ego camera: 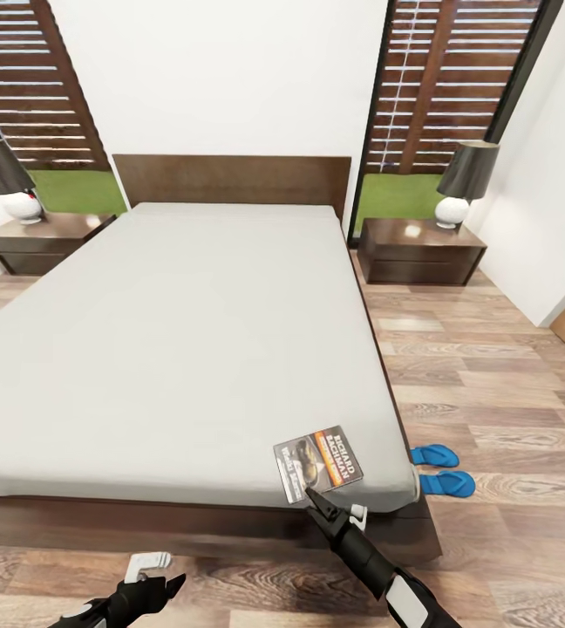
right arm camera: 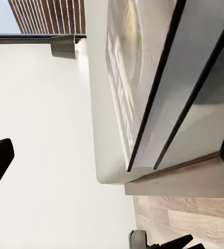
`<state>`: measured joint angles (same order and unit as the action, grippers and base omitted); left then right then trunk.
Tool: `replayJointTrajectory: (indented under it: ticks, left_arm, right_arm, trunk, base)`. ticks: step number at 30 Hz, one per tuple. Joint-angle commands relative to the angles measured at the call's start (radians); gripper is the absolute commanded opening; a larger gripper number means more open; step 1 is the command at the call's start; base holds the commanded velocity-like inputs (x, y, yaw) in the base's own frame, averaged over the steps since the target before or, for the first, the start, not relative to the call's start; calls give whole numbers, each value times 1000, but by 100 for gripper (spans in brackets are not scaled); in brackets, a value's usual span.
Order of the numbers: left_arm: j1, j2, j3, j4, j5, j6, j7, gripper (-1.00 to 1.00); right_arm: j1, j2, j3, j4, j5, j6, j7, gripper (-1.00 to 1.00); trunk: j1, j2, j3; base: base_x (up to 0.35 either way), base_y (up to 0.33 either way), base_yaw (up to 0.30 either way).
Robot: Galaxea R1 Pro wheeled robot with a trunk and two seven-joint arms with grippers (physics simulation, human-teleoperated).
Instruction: In the bedroom, move the book from the bed onto either nightstand, and place the two sandals side by side next to the bed.
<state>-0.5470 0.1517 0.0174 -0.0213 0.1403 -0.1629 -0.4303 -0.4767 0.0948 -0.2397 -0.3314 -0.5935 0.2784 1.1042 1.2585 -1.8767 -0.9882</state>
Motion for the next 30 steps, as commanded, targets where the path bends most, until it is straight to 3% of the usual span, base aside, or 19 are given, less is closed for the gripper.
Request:
replayJointTrajectory:
  ticks: [1, 22, 30]
  left_arm:
    - [-1, 0, 1, 1, 7, -1, -5, 100]
    - [-1, 0, 1, 1, 7, -1, -5, 100]
    - [-1, 0, 1, 1, 7, 0, -5, 100]
  right_arm:
    - [0, 0, -1, 0, -6, 10, 2, 100]
    - [0, 0, -1, 0, -6, 10, 2, 100]
    - [0, 0, -1, 0, -6, 10, 2, 100]
  trunk:
    - [0, 0, -1]
    - [0, 0, -1]
    - [19, -35, -16]
  base:
    - [254, 0, 0]
    - [34, 0, 0]
    - [0, 0, 0]
